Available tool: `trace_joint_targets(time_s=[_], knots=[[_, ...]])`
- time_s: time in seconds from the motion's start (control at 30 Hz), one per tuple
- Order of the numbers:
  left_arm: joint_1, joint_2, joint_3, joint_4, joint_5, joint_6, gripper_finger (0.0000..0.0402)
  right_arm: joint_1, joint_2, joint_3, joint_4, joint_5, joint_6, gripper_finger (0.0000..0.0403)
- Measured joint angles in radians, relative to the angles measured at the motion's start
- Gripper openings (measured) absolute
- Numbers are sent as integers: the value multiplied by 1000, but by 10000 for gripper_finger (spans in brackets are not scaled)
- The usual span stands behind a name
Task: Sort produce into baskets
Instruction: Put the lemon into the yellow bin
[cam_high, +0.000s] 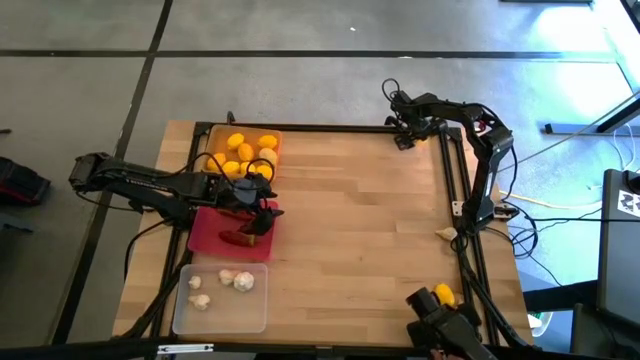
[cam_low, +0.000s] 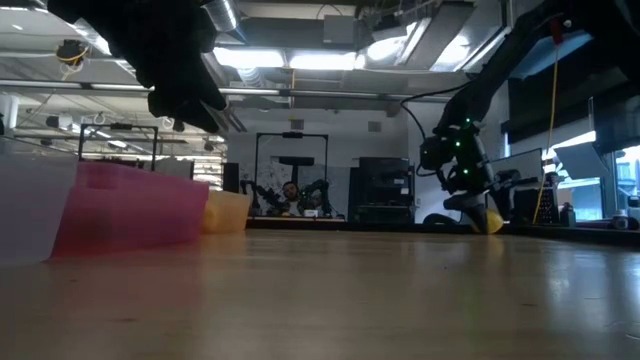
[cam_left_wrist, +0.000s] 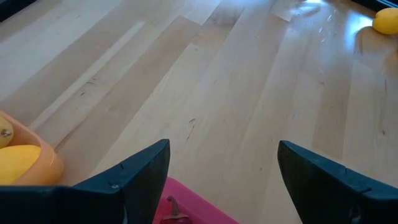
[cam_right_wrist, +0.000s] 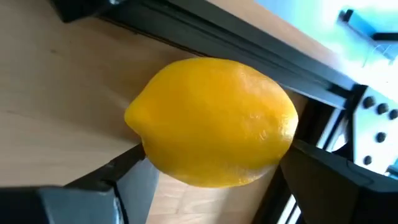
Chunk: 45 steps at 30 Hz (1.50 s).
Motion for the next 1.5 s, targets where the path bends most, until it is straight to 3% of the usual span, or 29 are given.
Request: trace_joint_targets(time_s=[0.4, 0.63, 1.1, 1.23, 1.5], knots=[[0, 0, 0, 0, 0, -7, 292, 21, 0, 34, -80, 38, -52, 312], [0, 0, 0, 0, 0, -9, 292, 28, -1, 48, -125, -19, -64, 312], [0, 0, 0, 0, 1, -3, 292, 60, -1, 48, -126, 84, -221, 312], [0, 0, 0, 1, 0, -3, 292, 81, -1, 48, -75, 115, -308, 312], [0, 0, 0, 1, 1, -6, 292, 91, 7, 48, 42, 61, -377, 312]])
